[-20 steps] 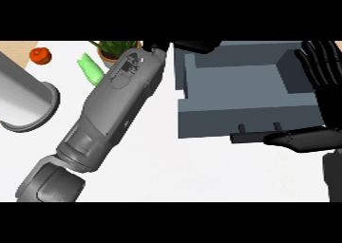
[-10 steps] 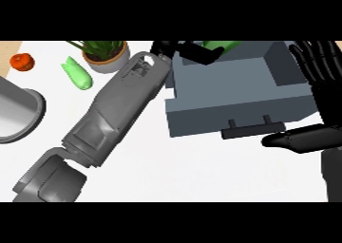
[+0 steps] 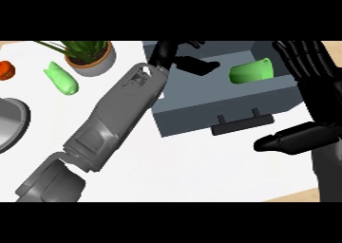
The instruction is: Pick up the cup, place it into the drawer and close the drawer
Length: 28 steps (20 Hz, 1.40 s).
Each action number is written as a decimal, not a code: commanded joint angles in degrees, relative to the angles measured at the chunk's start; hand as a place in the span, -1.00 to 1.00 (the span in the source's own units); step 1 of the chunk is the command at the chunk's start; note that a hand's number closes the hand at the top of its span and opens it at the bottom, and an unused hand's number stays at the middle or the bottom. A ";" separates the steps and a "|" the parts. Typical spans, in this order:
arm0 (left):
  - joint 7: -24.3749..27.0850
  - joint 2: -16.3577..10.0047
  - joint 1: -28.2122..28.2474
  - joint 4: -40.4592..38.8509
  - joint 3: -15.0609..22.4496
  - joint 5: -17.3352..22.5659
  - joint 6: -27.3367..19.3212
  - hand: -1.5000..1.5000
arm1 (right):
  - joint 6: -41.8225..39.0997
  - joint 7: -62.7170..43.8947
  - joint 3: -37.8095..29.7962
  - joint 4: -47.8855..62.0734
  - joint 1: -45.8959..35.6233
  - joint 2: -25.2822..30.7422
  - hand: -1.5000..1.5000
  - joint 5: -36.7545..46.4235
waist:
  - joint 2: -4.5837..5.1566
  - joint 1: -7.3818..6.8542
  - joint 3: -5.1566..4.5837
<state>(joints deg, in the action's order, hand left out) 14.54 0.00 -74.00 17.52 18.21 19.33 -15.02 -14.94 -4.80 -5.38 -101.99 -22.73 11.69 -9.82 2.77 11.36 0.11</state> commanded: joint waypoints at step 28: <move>18.15 0.00 8.20 8.71 -5.38 18.90 0.49 -1.00 | -8.21 3.03 26.31 19.52 4.29 6.50 -1.00 33.72 | -2.34 -12.43 -0.06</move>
<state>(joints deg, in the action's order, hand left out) 31.25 -0.03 -68.31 24.36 13.63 37.53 -15.33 -26.24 -4.81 17.79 -91.25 -17.94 19.36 16.96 0.63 0.90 0.04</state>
